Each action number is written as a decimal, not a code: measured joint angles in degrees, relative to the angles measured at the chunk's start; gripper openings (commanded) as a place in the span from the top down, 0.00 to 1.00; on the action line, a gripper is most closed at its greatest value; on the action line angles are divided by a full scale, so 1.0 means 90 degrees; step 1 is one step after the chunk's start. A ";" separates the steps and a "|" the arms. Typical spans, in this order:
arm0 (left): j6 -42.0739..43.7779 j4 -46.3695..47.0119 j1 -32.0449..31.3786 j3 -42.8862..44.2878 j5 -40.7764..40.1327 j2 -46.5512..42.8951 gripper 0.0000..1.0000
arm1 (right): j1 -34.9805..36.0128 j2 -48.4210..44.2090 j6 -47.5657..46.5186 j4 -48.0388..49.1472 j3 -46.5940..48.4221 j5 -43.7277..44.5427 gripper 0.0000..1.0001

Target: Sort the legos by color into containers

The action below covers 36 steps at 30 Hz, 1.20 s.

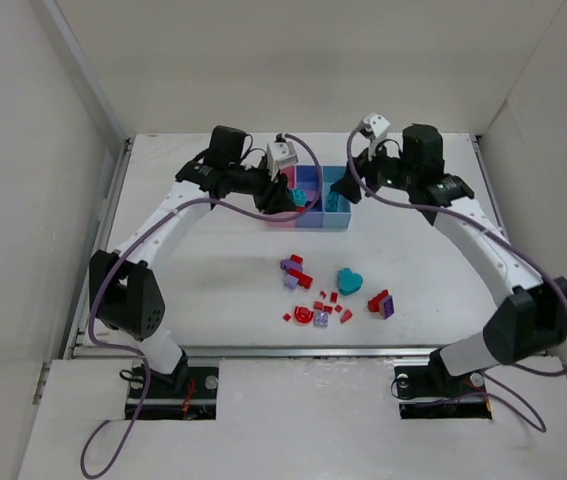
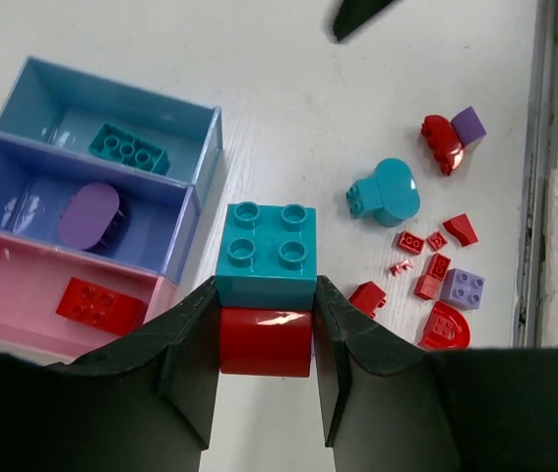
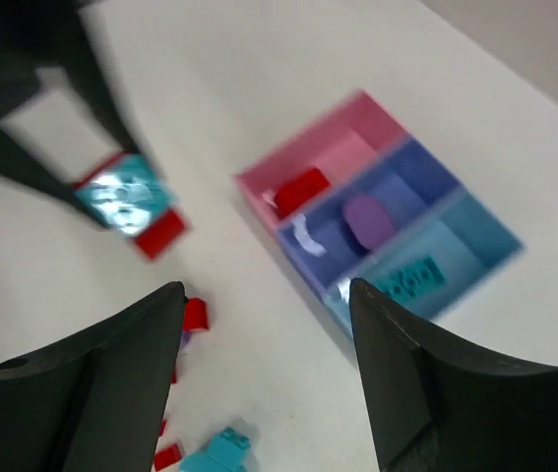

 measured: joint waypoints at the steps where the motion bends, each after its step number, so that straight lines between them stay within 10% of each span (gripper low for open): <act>1: 0.0126 -0.0058 0.0000 0.0087 0.0097 0.0029 1.00 | 0.0002 -0.0221 -0.0243 0.0075 -0.0075 -0.0500 0.29; 14: 0.1287 -0.1039 -0.0017 0.0488 0.0911 0.0216 1.00 | 0.0646 0.0486 -0.1139 0.0437 0.0000 -0.2829 0.30; 21: 0.1491 -0.1207 -0.0056 0.0534 0.1064 0.0226 1.00 | 0.0714 0.0629 -0.1173 0.0420 0.0262 -0.3050 0.62; 36: 0.1537 -0.1404 -0.0061 0.0658 0.1229 0.0238 1.00 | 0.0784 0.0631 -0.1166 0.0413 0.0291 -0.3201 0.44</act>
